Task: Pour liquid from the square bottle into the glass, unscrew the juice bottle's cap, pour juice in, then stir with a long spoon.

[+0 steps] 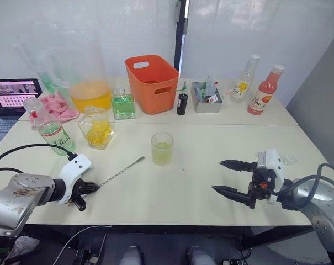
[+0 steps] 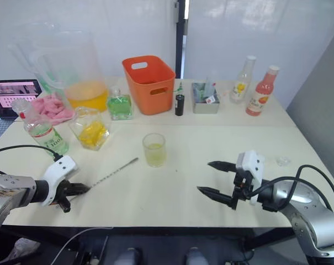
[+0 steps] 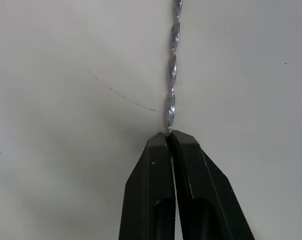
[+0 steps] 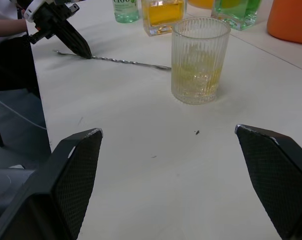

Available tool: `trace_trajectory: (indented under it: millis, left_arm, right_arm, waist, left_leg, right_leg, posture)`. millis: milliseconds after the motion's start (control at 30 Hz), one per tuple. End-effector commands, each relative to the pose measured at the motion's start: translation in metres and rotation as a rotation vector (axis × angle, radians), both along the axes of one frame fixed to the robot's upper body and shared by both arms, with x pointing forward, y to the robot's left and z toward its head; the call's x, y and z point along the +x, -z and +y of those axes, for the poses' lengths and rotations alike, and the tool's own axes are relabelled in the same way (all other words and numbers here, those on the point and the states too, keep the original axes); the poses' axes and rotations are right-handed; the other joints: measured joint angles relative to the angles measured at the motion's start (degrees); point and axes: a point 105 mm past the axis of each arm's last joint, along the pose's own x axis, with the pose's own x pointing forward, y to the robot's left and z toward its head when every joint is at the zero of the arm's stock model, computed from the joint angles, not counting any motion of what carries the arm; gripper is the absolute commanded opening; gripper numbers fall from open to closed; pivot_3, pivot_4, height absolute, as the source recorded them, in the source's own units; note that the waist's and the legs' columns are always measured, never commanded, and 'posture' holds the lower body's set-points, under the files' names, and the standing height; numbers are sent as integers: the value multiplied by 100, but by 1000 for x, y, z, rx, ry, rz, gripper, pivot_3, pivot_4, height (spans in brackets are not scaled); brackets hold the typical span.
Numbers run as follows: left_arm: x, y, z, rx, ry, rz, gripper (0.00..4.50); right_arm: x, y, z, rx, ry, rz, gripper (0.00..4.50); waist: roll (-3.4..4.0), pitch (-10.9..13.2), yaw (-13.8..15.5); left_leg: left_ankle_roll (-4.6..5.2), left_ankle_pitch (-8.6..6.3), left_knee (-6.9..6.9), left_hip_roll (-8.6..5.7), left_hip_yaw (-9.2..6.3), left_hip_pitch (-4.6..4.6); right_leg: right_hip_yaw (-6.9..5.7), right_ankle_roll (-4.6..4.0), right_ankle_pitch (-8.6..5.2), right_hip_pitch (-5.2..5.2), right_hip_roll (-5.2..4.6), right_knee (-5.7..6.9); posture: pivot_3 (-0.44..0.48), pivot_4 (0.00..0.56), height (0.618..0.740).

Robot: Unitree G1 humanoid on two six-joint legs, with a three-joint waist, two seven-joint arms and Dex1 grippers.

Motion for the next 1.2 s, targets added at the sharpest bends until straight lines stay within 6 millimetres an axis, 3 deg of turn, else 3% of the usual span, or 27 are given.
trace_trajectory:
  millis: [33,100,233,367,500,567,700,967,1200]
  left_arm:
    - [18,-34,8,-47,-50,-179,19]
    - [23,-42,13,-58,-84,-220,19]
    - [33,-79,-1,-199,-58,-376,19]
    - [40,-116,-15,-372,-58,-510,19]
    - [36,-139,-55,-503,62,-577,19]
    - [35,-143,-75,-537,109,-581,19]
    - [32,-147,-105,-557,181,-588,19]
    - [33,-138,-140,-414,247,-634,19]
    - [35,-129,-145,-324,261,-651,19]
  right_arm:
    - [4,-9,-3,27,13,9,4500]
    - [7,-12,-4,35,22,10,4500]
    - [14,-24,-6,90,38,5,4500]
    - [38,-40,-8,191,177,55,4500]
    - [50,-80,13,360,182,33,4500]
    - [53,-101,25,479,148,64,4500]
    - [59,-120,44,596,116,122,4500]
    - [73,-117,88,715,146,259,4500]
    - [79,-120,101,783,170,325,4500]
  waist:
    - [-6,3,1]
    - [-13,7,-5]
    - [-13,6,-10]
    - [-15,7,-19]
    - [-15,7,-39]
    - [-15,7,-39]
    - [-15,7,-23]
    - [-13,7,-51]
    - [-11,8,-43]
  left_leg:
    - [1,0,1,0,0,0]
    - [2,1,4,0,-3,-3]
    - [40,25,5,0,-2,-7]
    - [44,28,12,0,-7,-12]
    - [46,29,19,0,-11,-18]
    - [46,29,19,0,-14,-19]
    - [47,30,19,-1,-21,-23]
    - [50,31,19,-4,-24,-27]
    - [50,32,17,-3,-23,-30]
  right_leg:
    - [0,0,0,-1,0,1]
    - [-1,0,1,-2,2,4]
    - [-1,3,1,1,2,3]
    - [-1,10,7,1,6,9]
    - [-1,38,23,1,9,14]
    - [-1,58,34,0,11,16]
    - [-1,58,36,5,15,17]
    - [0,46,44,0,16,21]
    - [1,38,47,-5,17,23]
  posture:
    - [0,150,738]
    - [0,150,738]
    - [0,150,738]
    - [0,150,738]
    - [0,150,738]
    - [0,150,738]
    - [0,150,738]
    - [0,150,738]
    - [0,150,738]
